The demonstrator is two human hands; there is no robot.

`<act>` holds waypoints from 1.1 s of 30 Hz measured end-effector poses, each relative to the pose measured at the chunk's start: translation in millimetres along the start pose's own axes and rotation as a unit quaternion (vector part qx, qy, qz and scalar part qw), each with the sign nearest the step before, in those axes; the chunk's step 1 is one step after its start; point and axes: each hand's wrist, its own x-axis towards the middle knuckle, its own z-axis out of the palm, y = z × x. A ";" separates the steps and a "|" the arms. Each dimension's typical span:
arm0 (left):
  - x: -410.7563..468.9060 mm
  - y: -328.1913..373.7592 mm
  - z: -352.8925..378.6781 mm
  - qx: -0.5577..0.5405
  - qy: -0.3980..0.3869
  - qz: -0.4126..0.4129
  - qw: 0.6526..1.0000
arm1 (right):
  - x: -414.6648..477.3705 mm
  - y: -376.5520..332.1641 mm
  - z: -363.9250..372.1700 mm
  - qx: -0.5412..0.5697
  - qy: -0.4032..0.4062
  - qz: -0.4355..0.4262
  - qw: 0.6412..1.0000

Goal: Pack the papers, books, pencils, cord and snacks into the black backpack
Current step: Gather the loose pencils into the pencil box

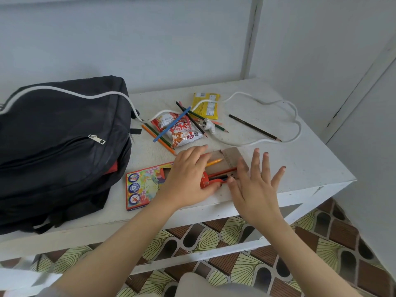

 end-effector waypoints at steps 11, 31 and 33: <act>-1.6 -2.1 1.2 -0.072 0.025 0.043 0.996 | 5.4 -1.5 -0.7 0.048 -0.011 -0.024 0.999; 53.6 -15.5 -33.8 -0.175 0.069 -0.052 0.981 | 103.2 62.7 -37.7 0.008 0.161 0.063 0.985; 74.7 -20.0 -35.6 -0.160 0.062 -0.051 0.984 | 119.8 70.7 -43.3 -0.126 0.055 0.124 0.983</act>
